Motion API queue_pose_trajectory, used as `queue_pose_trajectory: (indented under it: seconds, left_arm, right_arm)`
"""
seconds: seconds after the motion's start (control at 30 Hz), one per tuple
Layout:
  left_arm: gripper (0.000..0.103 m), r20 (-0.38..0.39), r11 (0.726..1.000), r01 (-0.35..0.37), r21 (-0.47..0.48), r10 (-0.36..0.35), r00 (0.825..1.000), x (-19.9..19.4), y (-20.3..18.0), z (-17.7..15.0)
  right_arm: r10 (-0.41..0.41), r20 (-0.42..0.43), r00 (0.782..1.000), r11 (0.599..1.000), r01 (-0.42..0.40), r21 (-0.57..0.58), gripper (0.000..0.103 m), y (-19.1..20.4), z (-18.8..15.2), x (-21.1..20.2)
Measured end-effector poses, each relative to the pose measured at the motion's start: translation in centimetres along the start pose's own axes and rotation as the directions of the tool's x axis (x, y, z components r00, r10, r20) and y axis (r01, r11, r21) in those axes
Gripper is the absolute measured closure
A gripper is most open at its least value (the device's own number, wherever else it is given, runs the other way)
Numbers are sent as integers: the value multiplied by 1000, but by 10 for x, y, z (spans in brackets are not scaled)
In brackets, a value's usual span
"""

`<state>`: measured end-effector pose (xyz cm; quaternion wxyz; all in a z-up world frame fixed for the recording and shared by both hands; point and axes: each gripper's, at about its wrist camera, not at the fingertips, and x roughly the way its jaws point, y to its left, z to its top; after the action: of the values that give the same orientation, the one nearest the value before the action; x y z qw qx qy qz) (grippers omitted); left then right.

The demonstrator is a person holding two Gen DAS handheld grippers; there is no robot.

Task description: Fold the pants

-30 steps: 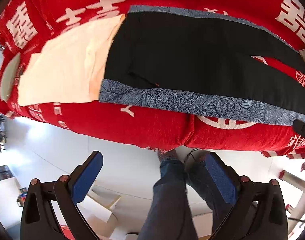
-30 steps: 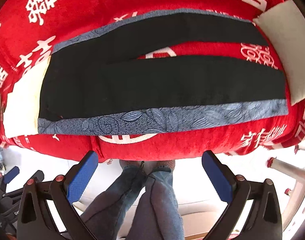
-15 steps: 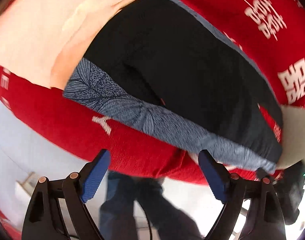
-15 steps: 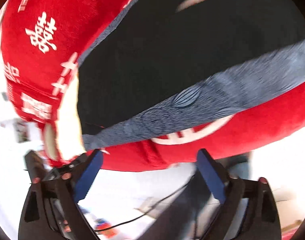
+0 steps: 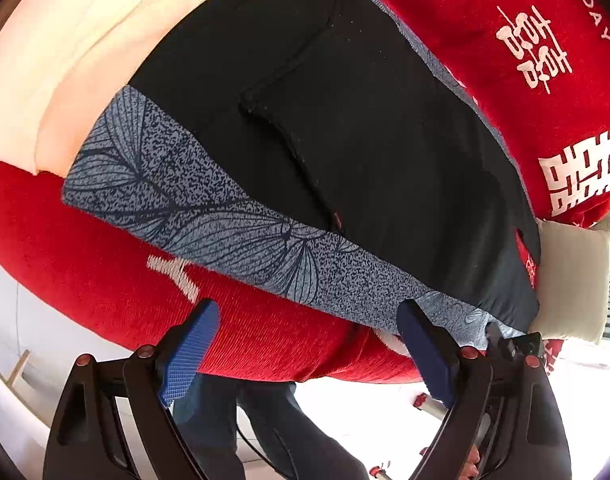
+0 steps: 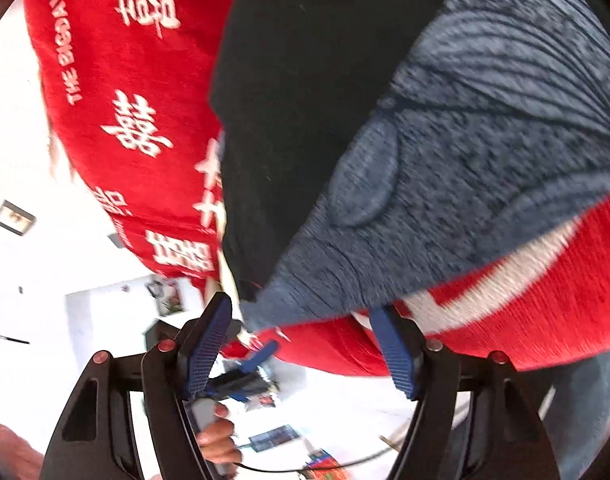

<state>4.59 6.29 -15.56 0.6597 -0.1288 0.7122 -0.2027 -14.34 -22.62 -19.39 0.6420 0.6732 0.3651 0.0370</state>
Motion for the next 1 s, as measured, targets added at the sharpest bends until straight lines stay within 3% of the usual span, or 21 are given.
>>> queue_pose_trajectory:
  seconds: [0.07,0.13,0.2,0.27,0.5,0.6,0.63,0.67,0.7,0.77,0.87,0.93,1.0]
  left_arm:
    - [12,-7,1000,8,-5,-8,1000,1,2,2]
    - [12,-18,1000,20,-17,-20,1000,3,3,4]
    - [12,-21,1000,19,-23,-19,1000,3,5,5]
    - [12,-17,999,26,-41,-26,1000,3,8,6]
    - [12,63,972,151,-182,-142,988,-7,19,31]
    - [12,85,971,127,-201,-112,990,-4,17,46]
    - [27,90,975,111,-192,-95,991,-5,15,49]
    - [55,90,980,106,-168,-92,992,-5,13,53]
    - [60,78,981,124,-151,-113,991,-3,12,55]
    - [68,86,983,125,-133,-114,990,-6,13,59]
    - [72,85,989,109,-96,-101,991,-9,11,61]
    - [72,79,992,100,-72,-94,992,-9,8,62]
    - [72,64,993,97,-65,-92,994,-9,3,66]
  right_arm:
    - [36,19,999,999,-37,23,28,-1,4,6]
    - [63,28,998,996,-64,54,39,-2,6,12]
    - [87,23,996,990,-89,105,81,-5,9,18]
    - [146,34,989,981,-149,126,90,3,10,18]
    - [219,17,975,974,-220,47,91,48,18,8]
    - [214,6,977,976,-214,30,91,55,21,5]
    - [203,0,979,979,-203,26,91,57,22,5]
    - [187,-6,982,982,-187,22,87,57,23,7]
    - [170,-10,985,985,-170,17,87,52,22,4]
    - [116,-15,993,993,-116,7,84,46,24,1]
    - [44,35,998,998,-46,43,68,26,27,-12]
    - [64,90,994,992,-73,103,68,13,29,-22]
    - [83,156,984,976,-113,189,94,-1,29,-35]
